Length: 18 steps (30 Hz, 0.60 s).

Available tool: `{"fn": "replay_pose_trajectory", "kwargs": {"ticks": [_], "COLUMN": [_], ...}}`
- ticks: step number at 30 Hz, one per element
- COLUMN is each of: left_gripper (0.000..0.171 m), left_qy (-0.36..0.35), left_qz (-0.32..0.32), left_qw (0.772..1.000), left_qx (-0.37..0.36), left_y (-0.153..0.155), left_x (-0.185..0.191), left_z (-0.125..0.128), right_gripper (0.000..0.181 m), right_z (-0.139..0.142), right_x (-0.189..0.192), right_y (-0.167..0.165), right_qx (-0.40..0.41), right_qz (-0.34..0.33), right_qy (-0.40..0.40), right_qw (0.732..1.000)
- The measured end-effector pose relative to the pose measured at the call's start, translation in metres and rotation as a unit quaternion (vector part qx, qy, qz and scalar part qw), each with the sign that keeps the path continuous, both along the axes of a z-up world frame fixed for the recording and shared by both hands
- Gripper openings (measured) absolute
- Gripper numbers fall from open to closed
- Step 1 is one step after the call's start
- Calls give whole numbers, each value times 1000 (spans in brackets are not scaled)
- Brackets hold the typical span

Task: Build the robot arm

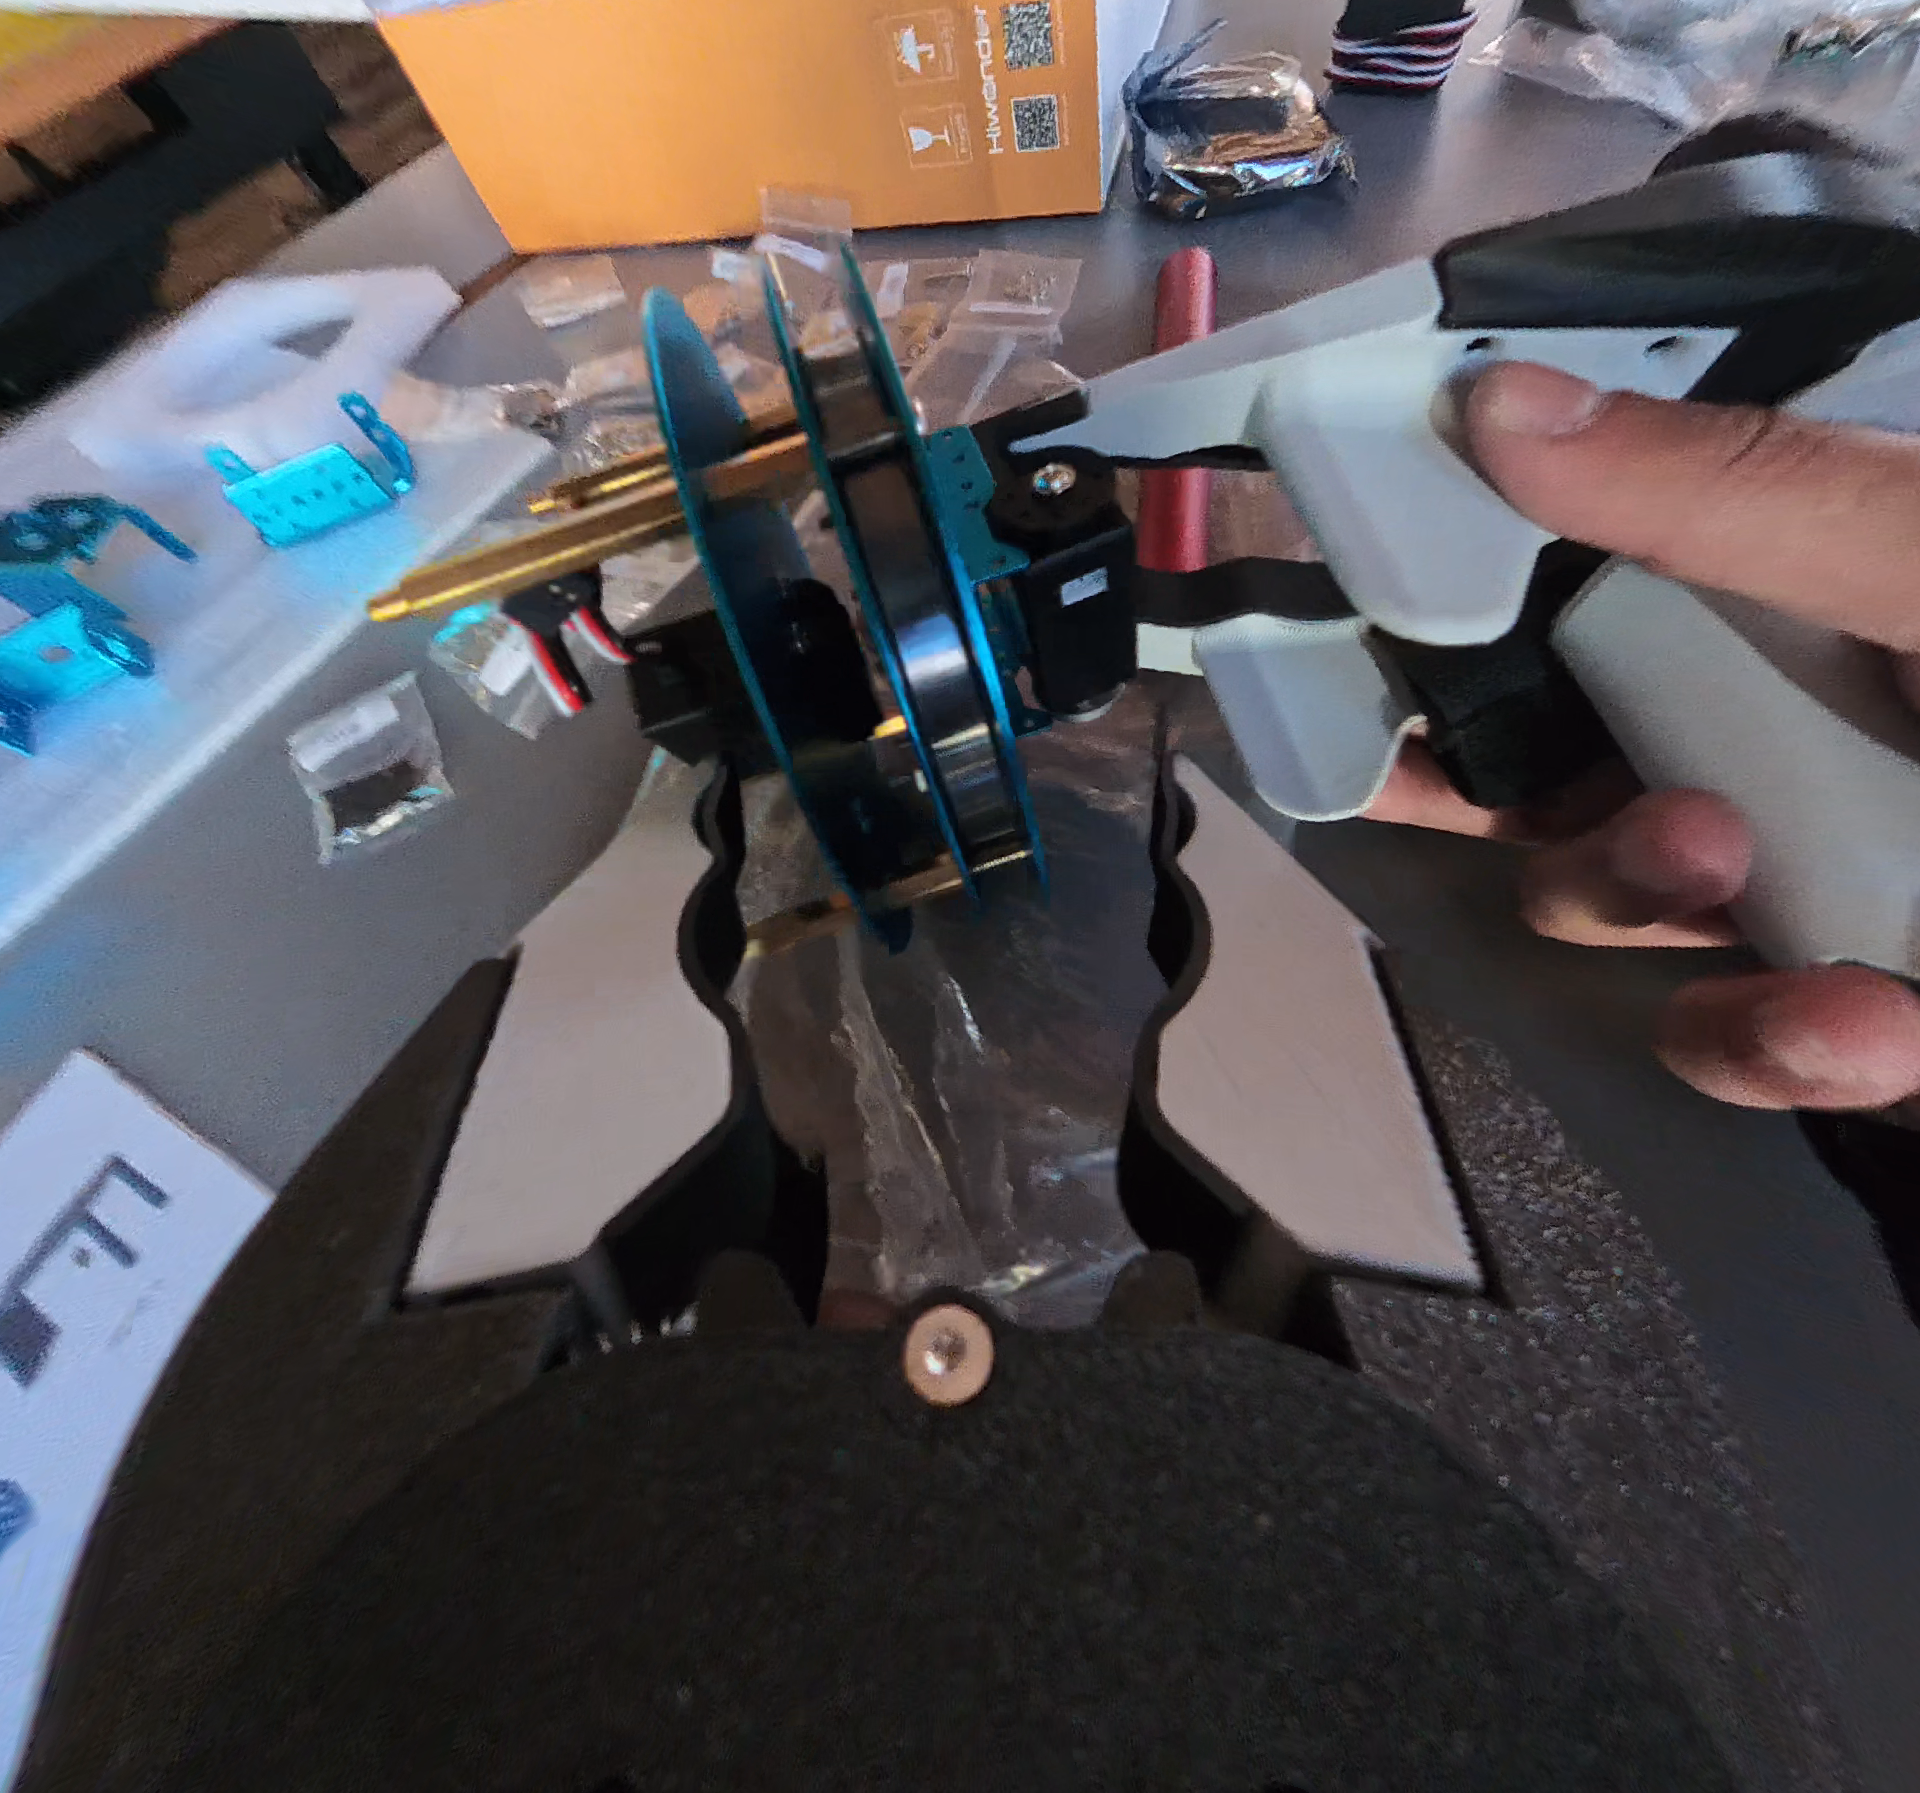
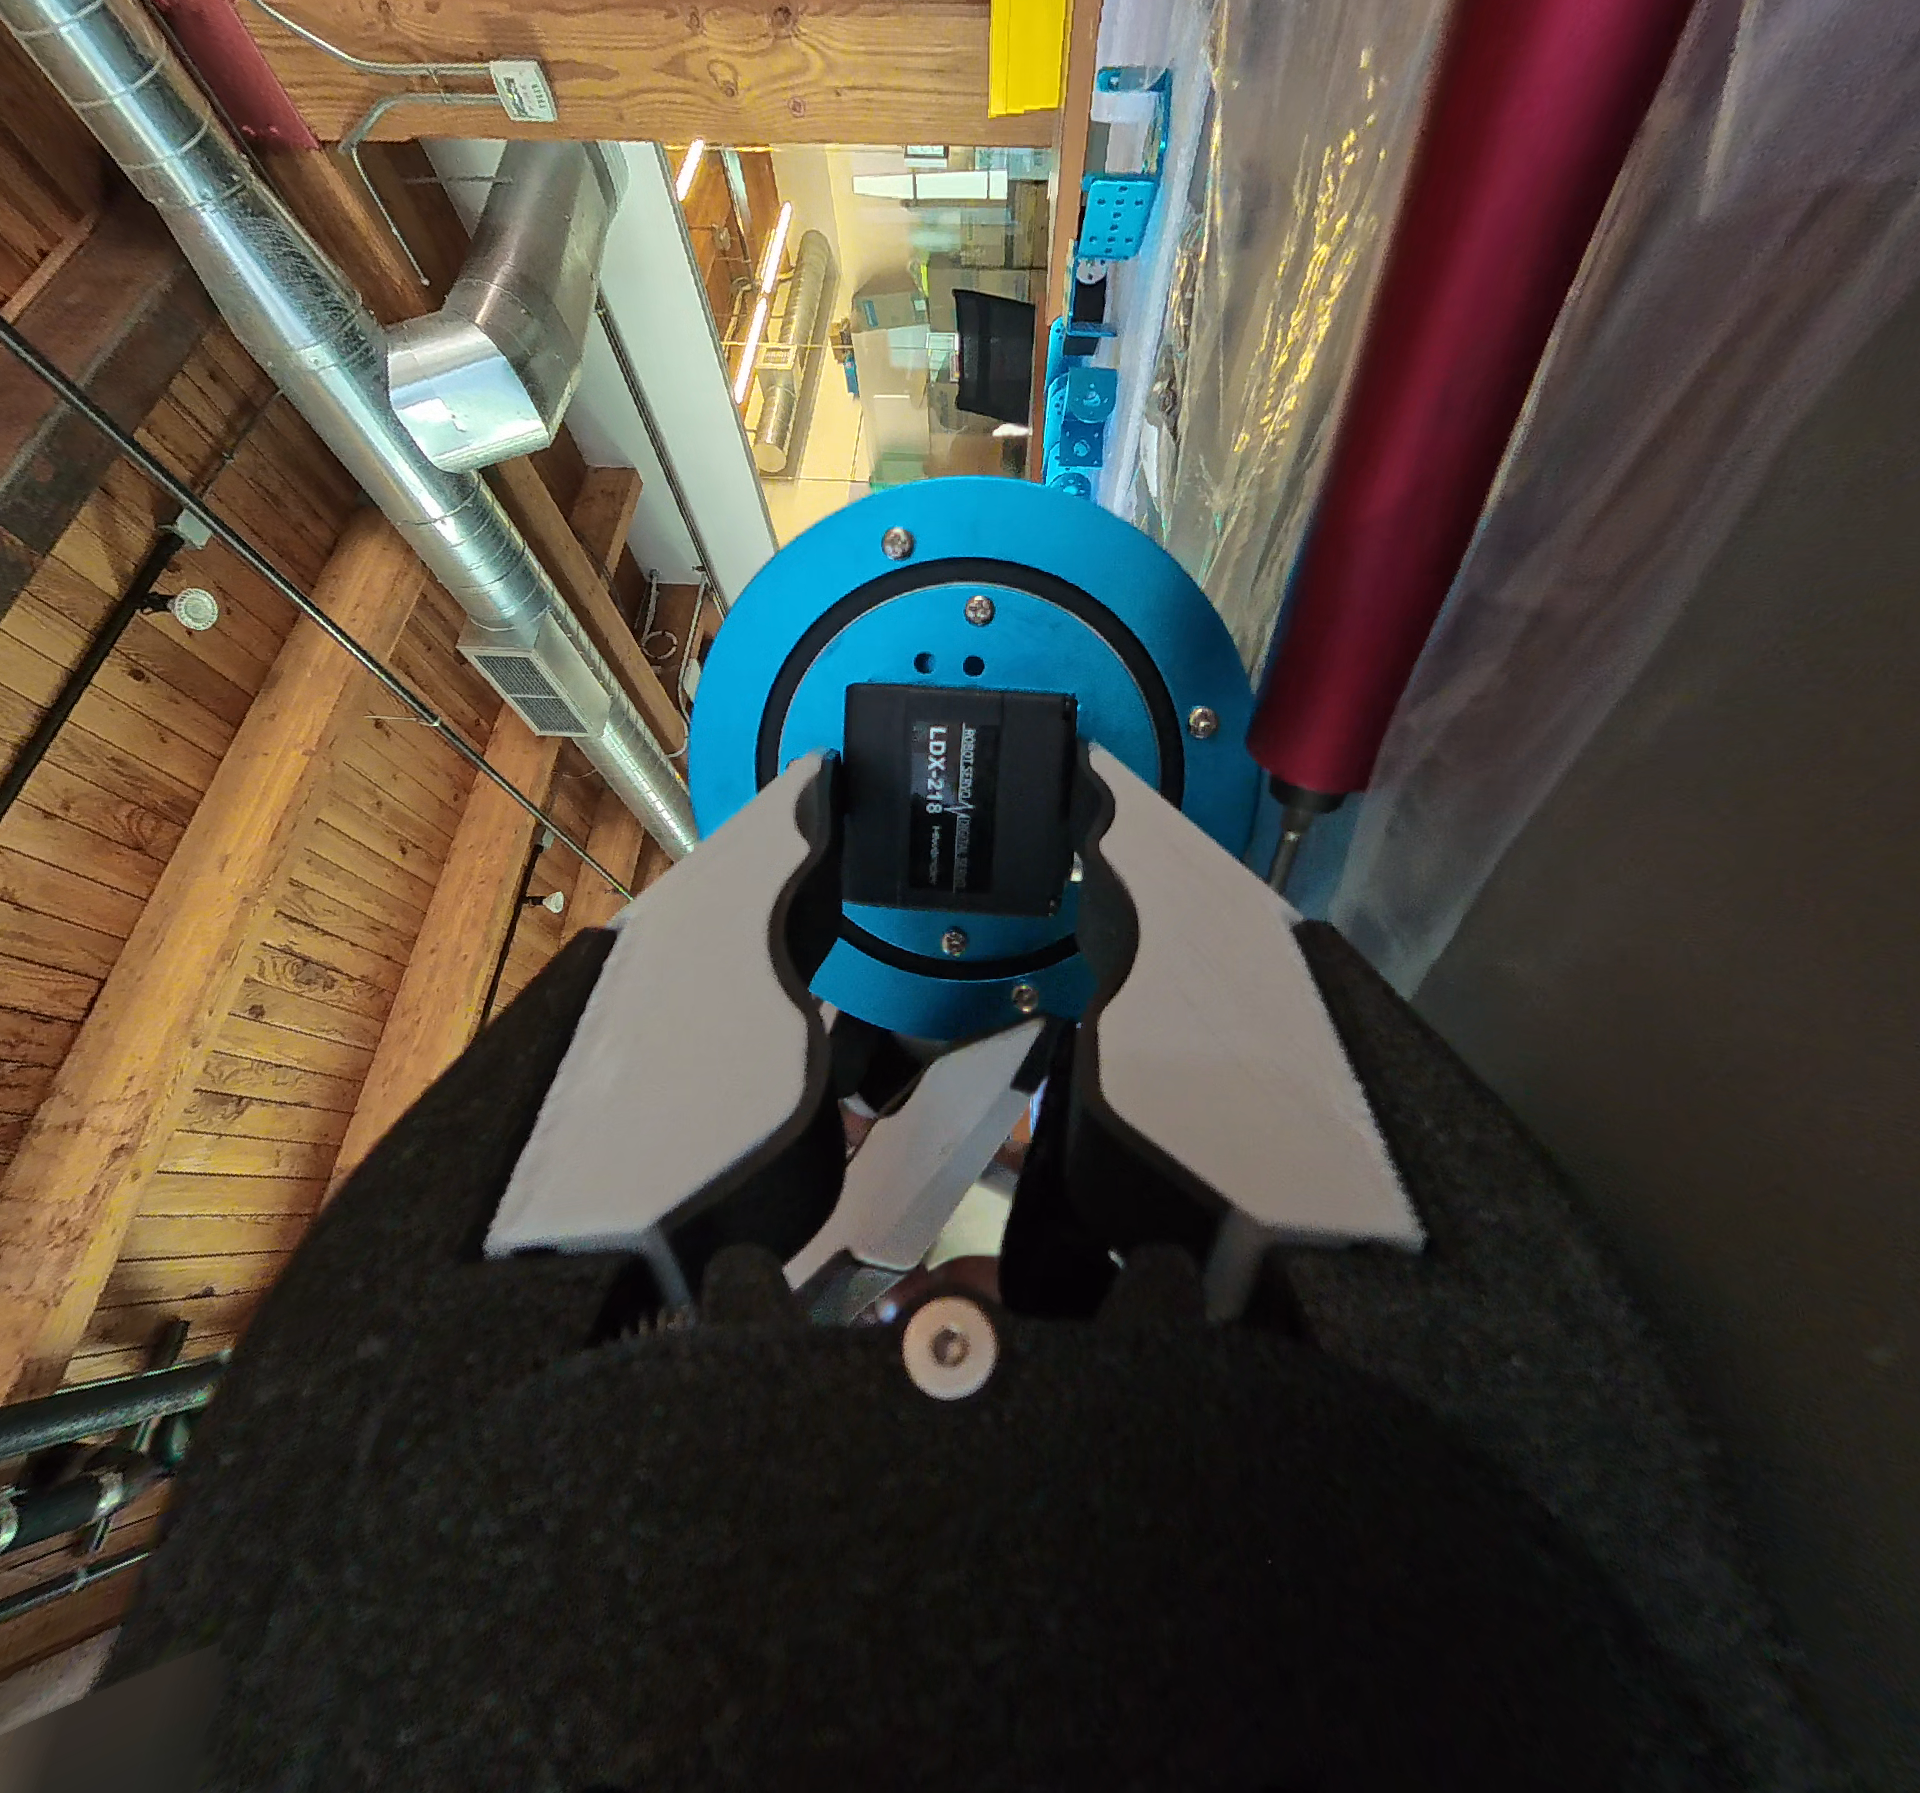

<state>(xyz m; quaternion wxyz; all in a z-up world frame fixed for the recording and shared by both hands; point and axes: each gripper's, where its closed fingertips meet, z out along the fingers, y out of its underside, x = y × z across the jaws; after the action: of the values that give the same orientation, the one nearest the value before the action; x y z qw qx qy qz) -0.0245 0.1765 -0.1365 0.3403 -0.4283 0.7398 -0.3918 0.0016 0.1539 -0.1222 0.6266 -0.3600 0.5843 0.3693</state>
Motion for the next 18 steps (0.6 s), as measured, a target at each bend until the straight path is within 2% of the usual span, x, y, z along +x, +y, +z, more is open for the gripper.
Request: {"fn": "replay_pose_trajectory", "kwargs": {"ticks": [6, 12, 16, 18], "left_gripper": [77, 70, 66, 64], "left_qy": [10, -13, -21, -16], "left_qz": [21, 54, 54, 15], "left_qw": [998, 998, 996, 989], "left_qx": [-60, -24, -72, -149], "left_y": [9, 20, 9, -15], "left_x": [-14, -28, -51, -66], "left_z": [8, 15, 26, 38], "right_gripper": [41, 41, 42, 41], "right_z": [0, 14, 46, 62], "right_x": [-5, -7, -22, -38], "right_y": [-4, -26, -33, -30], "right_qx": [-25, -61, 24, 62], "right_qz": [19, 35, 90, 130], "right_qy": [-27, -114, -182, -233], "right_qw": [999, 991, 979, 962]}}
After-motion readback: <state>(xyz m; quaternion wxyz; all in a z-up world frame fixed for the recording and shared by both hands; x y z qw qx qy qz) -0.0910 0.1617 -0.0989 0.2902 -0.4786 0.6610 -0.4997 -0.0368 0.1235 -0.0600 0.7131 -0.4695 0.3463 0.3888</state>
